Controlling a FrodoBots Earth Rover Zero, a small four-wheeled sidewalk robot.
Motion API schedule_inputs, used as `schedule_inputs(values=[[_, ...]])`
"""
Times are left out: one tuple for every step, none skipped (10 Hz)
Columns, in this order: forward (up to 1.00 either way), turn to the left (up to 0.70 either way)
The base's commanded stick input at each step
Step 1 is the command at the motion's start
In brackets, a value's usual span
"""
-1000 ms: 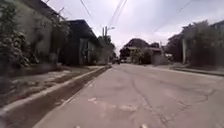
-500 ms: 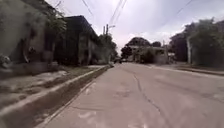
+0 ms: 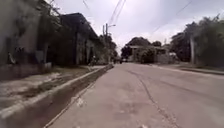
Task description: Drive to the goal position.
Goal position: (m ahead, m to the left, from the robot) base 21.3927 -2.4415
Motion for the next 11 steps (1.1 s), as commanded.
schedule_inputs(values=[[1.0, 0.0], [1.0, 0.0], [1.0, -0.02], [1.0, -0.21], [1.0, -0.33], [1.0, -0.33], [1.0, -0.26], [1.0, -0.12], [1.0, 0.0], [1.0, 0.0], [1.0, 0.0]])
